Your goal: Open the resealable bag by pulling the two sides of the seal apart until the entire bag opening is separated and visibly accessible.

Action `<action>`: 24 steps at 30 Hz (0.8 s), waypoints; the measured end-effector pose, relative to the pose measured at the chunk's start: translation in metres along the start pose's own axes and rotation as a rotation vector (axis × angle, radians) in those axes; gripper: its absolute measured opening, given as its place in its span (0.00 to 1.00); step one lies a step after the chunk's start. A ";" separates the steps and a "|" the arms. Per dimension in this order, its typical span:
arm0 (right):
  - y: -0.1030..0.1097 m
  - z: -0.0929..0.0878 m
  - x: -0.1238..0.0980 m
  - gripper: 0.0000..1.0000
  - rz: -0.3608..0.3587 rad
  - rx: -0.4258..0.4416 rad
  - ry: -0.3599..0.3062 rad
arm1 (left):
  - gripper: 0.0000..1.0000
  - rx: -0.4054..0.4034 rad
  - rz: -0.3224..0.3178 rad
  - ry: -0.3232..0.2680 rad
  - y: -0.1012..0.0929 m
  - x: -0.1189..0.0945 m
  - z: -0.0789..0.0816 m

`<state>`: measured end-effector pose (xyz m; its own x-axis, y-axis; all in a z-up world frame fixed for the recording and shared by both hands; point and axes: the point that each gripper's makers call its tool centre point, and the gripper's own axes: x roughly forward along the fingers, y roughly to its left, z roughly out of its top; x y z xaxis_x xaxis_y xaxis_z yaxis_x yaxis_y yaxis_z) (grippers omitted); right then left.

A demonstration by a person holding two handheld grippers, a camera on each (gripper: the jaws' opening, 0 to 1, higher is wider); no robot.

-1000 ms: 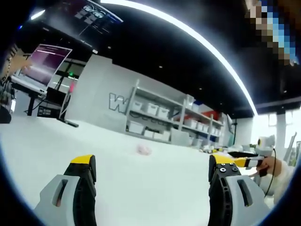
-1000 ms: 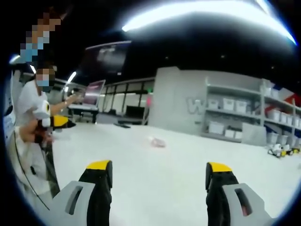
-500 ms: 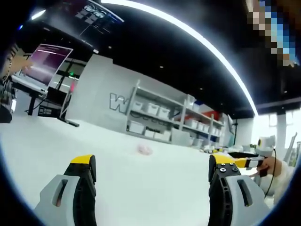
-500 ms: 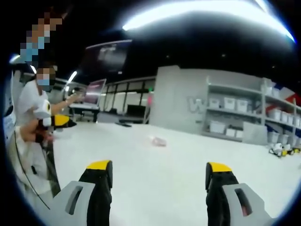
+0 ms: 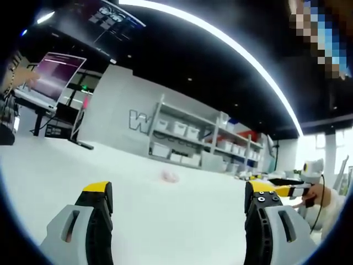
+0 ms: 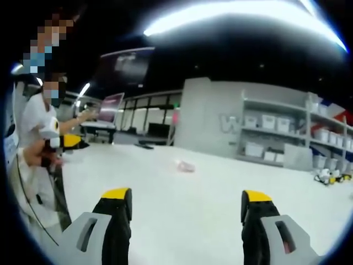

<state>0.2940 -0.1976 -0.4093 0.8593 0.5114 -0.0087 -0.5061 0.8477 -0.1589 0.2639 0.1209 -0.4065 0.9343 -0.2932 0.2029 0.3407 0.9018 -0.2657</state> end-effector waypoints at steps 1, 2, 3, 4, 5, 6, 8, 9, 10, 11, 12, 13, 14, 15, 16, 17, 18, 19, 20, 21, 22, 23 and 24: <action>0.000 0.000 0.000 0.82 -0.001 0.001 -0.001 | 0.99 0.000 0.000 -0.001 0.000 0.000 0.000; 0.000 0.000 -0.001 0.82 -0.002 0.002 -0.001 | 0.99 0.001 0.000 -0.001 0.000 0.000 0.001; 0.000 0.000 -0.001 0.82 -0.002 0.001 0.000 | 0.99 0.001 0.000 -0.001 0.000 0.000 0.001; 0.000 0.000 -0.001 0.82 -0.002 0.002 -0.001 | 0.99 0.002 0.000 0.000 0.000 0.000 0.001; 0.000 0.000 -0.001 0.82 -0.002 0.002 -0.002 | 0.99 0.002 0.000 0.001 0.000 0.000 0.001; 0.000 0.000 -0.001 0.82 -0.003 0.002 -0.002 | 0.99 0.003 0.000 0.001 0.000 0.000 0.001; -0.001 0.000 -0.002 0.82 -0.005 0.000 -0.001 | 0.99 0.004 -0.001 -0.001 -0.001 0.000 0.001; -0.002 0.001 -0.002 0.82 -0.006 -0.001 -0.001 | 0.99 0.004 -0.002 -0.001 -0.001 0.001 0.002; -0.002 0.001 -0.002 0.82 -0.006 -0.001 -0.002 | 0.99 0.005 -0.003 -0.002 -0.001 0.001 0.002; -0.002 0.002 -0.002 0.82 -0.006 0.000 -0.004 | 0.99 0.005 -0.004 -0.002 -0.001 0.001 0.002; -0.002 0.002 -0.003 0.82 -0.007 0.001 -0.006 | 0.99 0.006 -0.004 -0.001 -0.001 0.001 0.002; -0.002 0.003 -0.003 0.82 -0.007 0.001 -0.008 | 0.99 0.007 -0.005 -0.001 -0.001 0.002 0.002; -0.003 0.003 -0.003 0.82 -0.008 0.001 -0.007 | 0.99 0.007 -0.005 0.001 -0.001 0.002 0.002; -0.003 0.003 -0.003 0.82 -0.009 0.000 -0.007 | 0.99 0.009 -0.004 0.000 -0.001 0.002 0.002; -0.005 0.003 -0.003 0.82 -0.009 -0.001 -0.007 | 0.99 0.010 -0.003 -0.001 -0.001 0.002 0.002; -0.005 0.003 -0.003 0.82 -0.010 -0.001 -0.006 | 0.99 0.008 -0.003 0.001 0.000 0.002 0.002; -0.006 0.003 -0.003 0.82 -0.011 0.000 -0.004 | 0.99 0.007 -0.002 0.004 0.000 0.002 0.002; -0.006 0.003 -0.003 0.82 -0.013 0.000 -0.003 | 0.99 0.011 -0.001 0.004 0.001 0.002 0.002; -0.006 0.003 -0.003 0.81 -0.014 0.000 -0.004 | 0.99 0.016 -0.001 0.001 0.001 0.002 0.003; -0.006 0.003 -0.003 0.81 -0.015 0.001 -0.003 | 0.99 0.017 0.000 0.000 0.001 0.002 0.004; -0.006 0.003 -0.003 0.81 -0.014 0.001 -0.003 | 0.99 0.017 0.001 0.000 0.002 0.001 0.004; -0.005 0.003 -0.003 0.81 -0.013 0.002 -0.001 | 0.99 0.017 0.001 0.000 0.002 0.002 0.004; -0.004 0.002 -0.003 0.81 -0.012 0.001 0.001 | 0.99 0.016 0.003 0.001 0.003 0.002 0.003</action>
<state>0.2939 -0.2023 -0.4064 0.8656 0.5007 -0.0077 -0.4955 0.8541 -0.1582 0.2661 0.1241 -0.4036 0.9353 -0.2910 0.2014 0.3364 0.9077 -0.2508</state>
